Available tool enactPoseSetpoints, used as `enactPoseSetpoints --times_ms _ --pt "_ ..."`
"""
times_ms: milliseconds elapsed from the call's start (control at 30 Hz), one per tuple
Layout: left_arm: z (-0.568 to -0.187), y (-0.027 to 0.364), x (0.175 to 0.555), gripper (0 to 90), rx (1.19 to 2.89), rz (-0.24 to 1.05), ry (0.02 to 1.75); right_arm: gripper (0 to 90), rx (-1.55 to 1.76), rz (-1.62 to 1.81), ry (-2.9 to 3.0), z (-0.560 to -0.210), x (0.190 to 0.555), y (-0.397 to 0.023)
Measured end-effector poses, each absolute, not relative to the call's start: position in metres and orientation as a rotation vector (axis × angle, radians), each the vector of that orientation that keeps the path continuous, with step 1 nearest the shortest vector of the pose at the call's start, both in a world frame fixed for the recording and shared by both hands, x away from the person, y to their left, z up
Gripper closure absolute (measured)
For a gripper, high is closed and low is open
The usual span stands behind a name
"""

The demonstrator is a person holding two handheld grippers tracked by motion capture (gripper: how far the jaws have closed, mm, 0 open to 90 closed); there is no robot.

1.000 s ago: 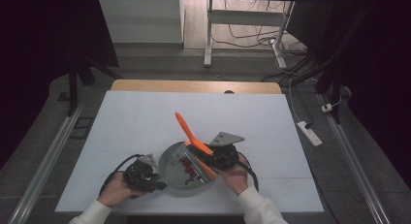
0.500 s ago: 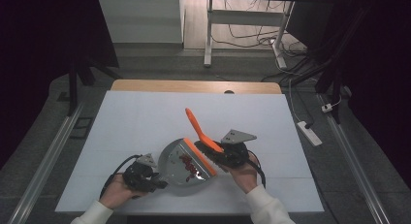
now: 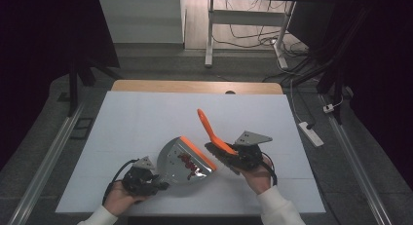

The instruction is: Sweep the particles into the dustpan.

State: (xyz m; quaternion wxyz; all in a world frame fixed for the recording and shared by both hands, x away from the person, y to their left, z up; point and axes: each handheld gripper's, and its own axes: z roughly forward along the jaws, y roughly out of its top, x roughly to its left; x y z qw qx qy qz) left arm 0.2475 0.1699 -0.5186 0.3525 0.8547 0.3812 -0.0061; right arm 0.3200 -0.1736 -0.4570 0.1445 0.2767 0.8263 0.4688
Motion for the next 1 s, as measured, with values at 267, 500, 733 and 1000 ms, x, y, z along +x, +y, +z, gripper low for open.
enactPoseSetpoints --times_ms 267,500,733,1000 --pt "-0.518 0.176 0.243 61.6 2.145 -0.008 1.039 69.8 0.812 1.345 2.376 -0.457 0.317 -0.192" --pt "-0.519 0.183 0.241 61.6 2.095 -0.003 1.098 69.8 0.806 1.348 2.385 -0.458 0.313 -0.204" --pt "-0.52 0.193 0.236 61.6 2.043 0.001 1.158 69.8 0.819 1.353 2.378 -0.457 0.311 -0.219" --pt "-0.519 0.202 0.235 61.6 1.987 0.028 1.213 69.8 0.854 1.346 2.376 -0.462 0.311 -0.232"
